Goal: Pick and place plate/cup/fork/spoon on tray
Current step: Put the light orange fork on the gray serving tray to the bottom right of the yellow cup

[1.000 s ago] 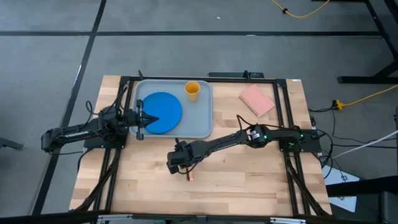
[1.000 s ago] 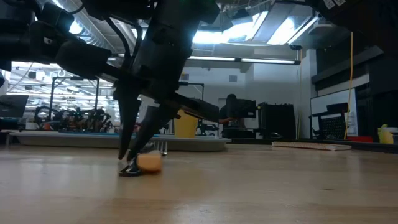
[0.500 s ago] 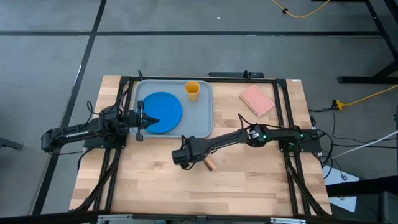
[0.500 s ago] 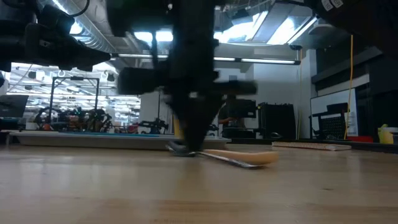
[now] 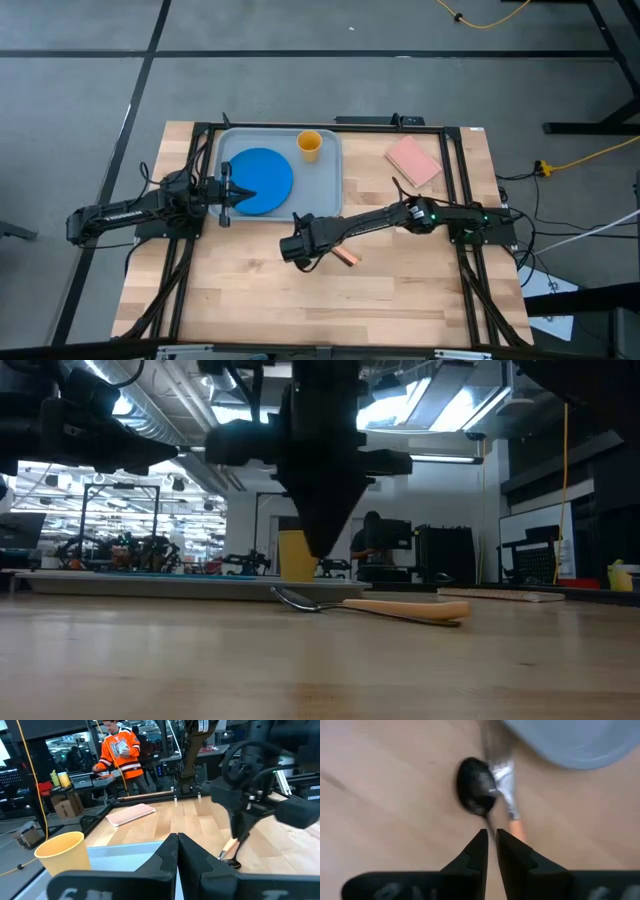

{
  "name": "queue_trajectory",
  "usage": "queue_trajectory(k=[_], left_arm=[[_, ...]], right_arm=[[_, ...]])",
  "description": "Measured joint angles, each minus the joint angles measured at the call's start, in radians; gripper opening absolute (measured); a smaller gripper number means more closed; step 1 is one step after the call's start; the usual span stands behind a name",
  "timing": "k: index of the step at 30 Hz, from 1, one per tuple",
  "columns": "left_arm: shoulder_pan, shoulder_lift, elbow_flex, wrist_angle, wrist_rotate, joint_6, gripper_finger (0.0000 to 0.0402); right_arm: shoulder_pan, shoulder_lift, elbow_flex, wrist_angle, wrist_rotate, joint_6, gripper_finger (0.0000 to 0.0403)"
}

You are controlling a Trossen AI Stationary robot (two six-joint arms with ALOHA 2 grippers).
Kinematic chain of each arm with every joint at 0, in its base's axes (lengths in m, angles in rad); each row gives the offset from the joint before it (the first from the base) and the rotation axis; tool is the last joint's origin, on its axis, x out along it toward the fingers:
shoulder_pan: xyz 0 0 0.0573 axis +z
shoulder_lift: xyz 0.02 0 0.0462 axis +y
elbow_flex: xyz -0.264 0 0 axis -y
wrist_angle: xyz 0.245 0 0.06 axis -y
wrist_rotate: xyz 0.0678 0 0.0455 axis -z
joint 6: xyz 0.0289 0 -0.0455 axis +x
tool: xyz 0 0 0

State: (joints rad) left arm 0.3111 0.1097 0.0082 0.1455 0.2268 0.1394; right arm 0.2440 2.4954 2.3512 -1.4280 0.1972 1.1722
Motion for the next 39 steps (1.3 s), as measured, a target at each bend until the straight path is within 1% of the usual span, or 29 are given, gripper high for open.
queue_trajectory(k=[3, 7, 11, 14, 16, 18, 24, 25, 28, 29, 32, 34, 36, 39], left_arm=[[0.000, 0.000, 0.000, -0.002, -0.018, -0.001, 0.0000], [0.000, 0.000, 0.000, -0.002, -0.061, -0.004, 0.0000], [0.000, 0.000, 0.000, -0.002, -0.089, -0.005, 0.0000], [0.000, 0.000, 0.000, -0.002, -0.089, -0.005, 0.0000], [0.000, 0.000, 0.000, -0.002, -0.089, -0.005, 0.0000], [0.000, 0.000, 0.000, -0.003, -0.089, -0.005, 0.0000], [0.000, 0.000, 0.000, -0.002, -0.088, -0.005, 0.0000], [0.000, 0.000, 0.000, -0.003, -0.088, -0.006, 0.0000], [0.000, 0.000, 0.000, -0.002, -0.088, -0.005, 0.0000], [0.000, 0.000, 0.000, -0.002, -0.087, -0.006, 0.0000], [0.000, 0.000, 0.000, 0.001, -0.087, -0.006, 0.0000], [0.000, 0.000, 0.000, 0.002, -0.087, -0.005, 0.0000], [0.000, 0.000, 0.000, 0.002, -0.087, -0.005, 0.0000], [0.000, 0.000, 0.000, 0.002, -0.087, -0.005, 0.0000]], right_arm=[[0.001, 0.000, 0.000, 0.074, -0.055, -0.004, 0.0045], [0.002, 0.000, 0.004, 0.124, -0.111, -0.056, 0.0045], [0.011, 0.000, 0.000, 0.138, -0.111, -0.065, 0.0045], [0.038, 0.000, 0.000, 0.121, -0.009, -0.082, 0.0046], [0.057, 0.000, 0.003, 0.077, 0.061, -0.077, 0.0053], [0.073, -0.006, 0.003, 0.047, 0.083, -0.046, 0.0066], [0.116, -0.072, 0.002, -0.160, 0.095, 0.107, 0.0120], [0.119, -0.088, -0.002, -0.147, 0.097, 0.108, 0.0127], [0.119, -0.150, -0.016, -0.149, 0.118, 0.036, 0.0141], [0.114, -0.168, -0.015, -0.146, 0.139, 0.008, 0.0143], [0.092, -0.228, -0.042, -0.144, 0.221, -0.149, 0.0145], [0.074, -0.274, -0.085, -0.136, 0.294, -0.216, 0.0146], [0.053, -0.337, -0.170, -0.140, 0.347, -0.269, 0.0146], [0.021, -0.448, -0.350, -0.139, 0.365, -0.232, 0.0146]])
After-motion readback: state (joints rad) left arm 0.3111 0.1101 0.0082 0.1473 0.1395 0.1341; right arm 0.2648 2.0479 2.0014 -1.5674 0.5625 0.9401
